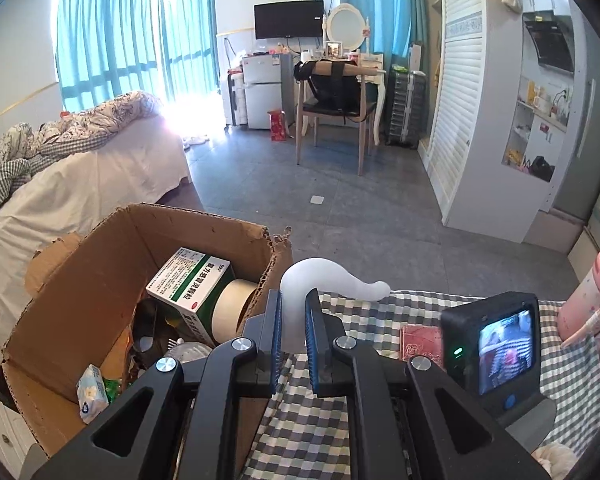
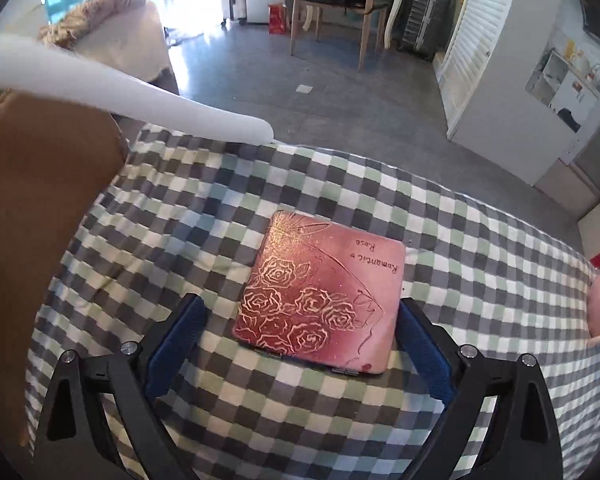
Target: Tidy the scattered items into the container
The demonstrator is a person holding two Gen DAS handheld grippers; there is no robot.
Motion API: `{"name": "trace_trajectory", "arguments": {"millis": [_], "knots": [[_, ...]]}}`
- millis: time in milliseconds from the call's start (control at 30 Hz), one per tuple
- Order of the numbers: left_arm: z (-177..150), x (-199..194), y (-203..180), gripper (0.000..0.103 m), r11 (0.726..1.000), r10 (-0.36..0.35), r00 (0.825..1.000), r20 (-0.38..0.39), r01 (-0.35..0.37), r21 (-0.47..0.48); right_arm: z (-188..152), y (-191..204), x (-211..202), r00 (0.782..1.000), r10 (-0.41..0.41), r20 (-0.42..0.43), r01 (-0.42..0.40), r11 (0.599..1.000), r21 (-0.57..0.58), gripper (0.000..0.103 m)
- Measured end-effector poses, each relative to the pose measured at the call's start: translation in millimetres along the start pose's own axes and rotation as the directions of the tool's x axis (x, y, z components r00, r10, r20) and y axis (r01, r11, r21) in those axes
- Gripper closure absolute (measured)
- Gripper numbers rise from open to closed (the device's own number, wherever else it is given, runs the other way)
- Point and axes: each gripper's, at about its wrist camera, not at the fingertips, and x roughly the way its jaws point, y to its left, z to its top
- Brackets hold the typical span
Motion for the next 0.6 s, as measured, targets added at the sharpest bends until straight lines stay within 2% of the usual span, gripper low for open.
{"name": "trace_trajectory", "arguments": {"millis": [33, 133, 267, 400, 533, 567, 600], "knots": [[-0.4, -1.9, 1.8, 0.093, 1.000, -0.004, 1.000, 0.003, 0.004, -0.001, -0.4, -4.7, -3.9, 1.000, 0.002, 0.002, -0.002, 1.000, 0.017, 0.028], [-1.5, -8.9, 6.3, 0.093, 1.000, -0.021, 1.000, 0.013, 0.021, -0.002, -4.2, -21.8, -14.4, 0.993, 0.113, -0.011, -0.112, 0.988, 0.108, 0.028], [-1.7, -18.0, 10.0, 0.093, 1.000, -0.025, 0.999, 0.033, 0.025, -0.007, -19.8, -34.2, -27.5, 0.979, 0.204, -0.013, -0.197, 0.961, 0.192, 0.028], [-0.2, -26.6, 10.9, 0.093, 1.000, -0.029, 0.998, 0.051, 0.029, -0.006, -33.4, -42.3, -46.5, 0.974, 0.228, 0.005, -0.223, 0.948, 0.228, 0.029], [2.8, -39.6, 9.1, 0.093, 0.999, -0.043, 0.996, 0.080, 0.044, -0.006, -33.8, -46.0, -75.1, 0.974, 0.220, 0.046, -0.225, 0.951, 0.211, 0.031], [3.3, -43.5, 10.0, 0.093, 0.999, -0.045, 0.995, 0.087, 0.045, -0.003, -31.5, -44.4, -82.4, 0.973, 0.224, 0.057, -0.231, 0.951, 0.207, 0.037], [3.9, -46.9, 10.3, 0.093, 0.999, -0.044, 0.995, 0.095, 0.045, -0.004, -29.7, -44.0, -89.4, 0.967, 0.245, 0.067, -0.254, 0.947, 0.198, 0.077]]}}
